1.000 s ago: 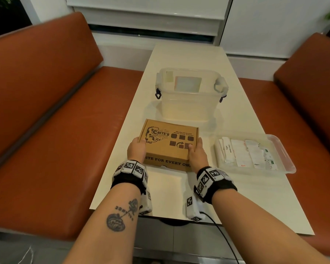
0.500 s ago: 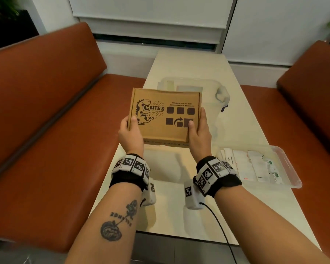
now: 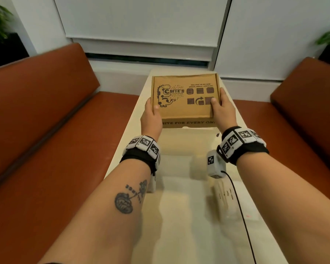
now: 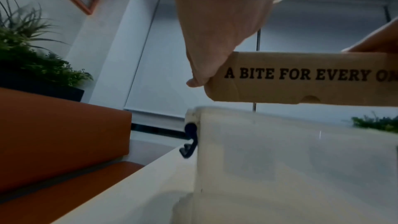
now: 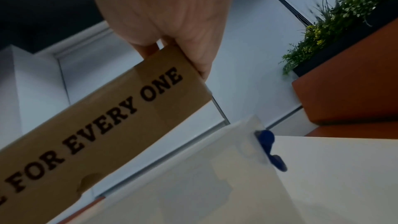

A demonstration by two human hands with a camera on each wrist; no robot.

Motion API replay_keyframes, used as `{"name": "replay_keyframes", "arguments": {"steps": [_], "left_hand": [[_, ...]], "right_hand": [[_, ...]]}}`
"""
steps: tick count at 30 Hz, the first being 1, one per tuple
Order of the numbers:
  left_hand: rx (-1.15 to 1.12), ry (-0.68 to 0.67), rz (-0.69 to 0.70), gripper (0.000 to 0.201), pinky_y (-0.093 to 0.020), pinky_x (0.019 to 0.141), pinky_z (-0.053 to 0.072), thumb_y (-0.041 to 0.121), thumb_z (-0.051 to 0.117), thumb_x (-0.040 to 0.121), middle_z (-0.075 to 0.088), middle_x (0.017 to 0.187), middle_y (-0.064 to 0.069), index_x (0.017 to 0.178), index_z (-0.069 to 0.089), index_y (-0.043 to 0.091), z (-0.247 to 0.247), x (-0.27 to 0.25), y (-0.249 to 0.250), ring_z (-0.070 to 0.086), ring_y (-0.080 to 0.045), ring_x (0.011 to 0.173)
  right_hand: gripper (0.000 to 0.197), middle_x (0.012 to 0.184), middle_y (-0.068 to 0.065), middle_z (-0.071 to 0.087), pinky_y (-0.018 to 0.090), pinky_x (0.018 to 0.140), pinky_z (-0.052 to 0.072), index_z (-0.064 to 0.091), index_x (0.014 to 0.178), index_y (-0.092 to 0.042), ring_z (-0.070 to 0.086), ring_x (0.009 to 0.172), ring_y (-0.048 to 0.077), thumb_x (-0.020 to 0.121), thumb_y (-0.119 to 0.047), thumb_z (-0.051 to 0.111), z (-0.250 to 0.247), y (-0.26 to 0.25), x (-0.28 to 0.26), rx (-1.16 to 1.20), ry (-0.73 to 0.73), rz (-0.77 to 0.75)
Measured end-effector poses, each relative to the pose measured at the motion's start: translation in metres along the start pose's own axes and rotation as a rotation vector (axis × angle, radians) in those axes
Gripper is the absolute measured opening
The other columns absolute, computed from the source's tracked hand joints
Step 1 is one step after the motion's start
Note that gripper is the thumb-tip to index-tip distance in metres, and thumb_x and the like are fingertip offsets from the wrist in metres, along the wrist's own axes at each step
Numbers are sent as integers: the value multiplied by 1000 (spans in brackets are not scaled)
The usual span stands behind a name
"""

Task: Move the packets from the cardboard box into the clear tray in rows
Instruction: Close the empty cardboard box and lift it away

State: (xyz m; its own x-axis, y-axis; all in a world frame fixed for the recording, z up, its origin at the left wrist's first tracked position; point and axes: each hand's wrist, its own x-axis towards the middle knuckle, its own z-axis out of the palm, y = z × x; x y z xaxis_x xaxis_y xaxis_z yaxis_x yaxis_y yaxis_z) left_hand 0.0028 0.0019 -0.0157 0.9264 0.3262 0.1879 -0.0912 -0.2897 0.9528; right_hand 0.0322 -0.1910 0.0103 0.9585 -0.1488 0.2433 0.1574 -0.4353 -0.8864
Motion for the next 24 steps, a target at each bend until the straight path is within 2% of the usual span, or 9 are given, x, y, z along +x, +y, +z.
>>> {"name": "replay_keyframes", "arguments": {"steps": [3,6,8,10,12,14,18,21,24], "left_hand": [[67,-16,12,48,-41,114,28,28,27,105,34,153,-6,152,21,20,11,11,-9,33,-25,139],[60,-3,21,49,-41,117,22,29,27,105,26,157,-6,152,18,23,21,23,-13,23,-24,144],[114,-16,1,49,-45,119,15,30,24,105,19,159,-8,153,15,24,26,30,-16,11,-28,147],[246,-43,-39,49,-48,119,5,29,21,105,17,159,-11,153,14,21,31,33,-22,0,-31,148],[433,-26,-14,48,-49,118,-7,25,20,105,26,155,-14,152,17,14,33,34,-30,6,-29,147],[601,18,28,48,-49,115,-13,23,21,104,39,149,-15,150,21,12,36,34,-37,19,-28,145],[775,53,68,47,-52,115,-7,22,24,103,54,135,-15,149,28,14,37,29,-45,32,-30,139],[804,54,82,48,-53,115,-7,21,27,102,57,130,-15,149,28,16,36,23,-46,32,-31,138],[817,53,51,47,-54,114,-8,22,27,102,55,133,-15,148,30,16,32,18,-44,30,-30,140]], "right_hand": [[51,141,2,46,36,103,42,21,150,-21,49,121,18,101,-24,36,2,10,13,-34,-31,13],[48,137,-1,51,25,91,42,27,147,-24,50,110,9,101,-23,38,4,17,23,-20,-24,-20],[48,133,-3,53,25,87,43,27,147,-26,53,109,11,100,-22,38,5,20,27,-9,-23,-27],[48,133,1,53,29,91,43,27,147,-24,53,113,17,100,-21,38,7,26,27,-60,-52,-13],[46,136,6,51,31,97,39,30,146,-19,50,119,24,101,-20,38,11,36,24,-158,-87,20],[45,138,8,49,28,97,37,33,145,-17,48,121,25,100,-18,37,16,43,21,-226,-109,57],[46,135,9,51,22,87,35,35,145,-16,51,116,24,99,-15,34,21,46,18,-293,-152,118],[46,133,13,51,25,90,38,37,143,-14,51,115,28,98,-11,33,21,45,12,-339,-166,130],[45,132,16,51,29,92,39,40,141,-11,50,116,32,97,-10,33,22,40,4,-382,-192,132]]}}
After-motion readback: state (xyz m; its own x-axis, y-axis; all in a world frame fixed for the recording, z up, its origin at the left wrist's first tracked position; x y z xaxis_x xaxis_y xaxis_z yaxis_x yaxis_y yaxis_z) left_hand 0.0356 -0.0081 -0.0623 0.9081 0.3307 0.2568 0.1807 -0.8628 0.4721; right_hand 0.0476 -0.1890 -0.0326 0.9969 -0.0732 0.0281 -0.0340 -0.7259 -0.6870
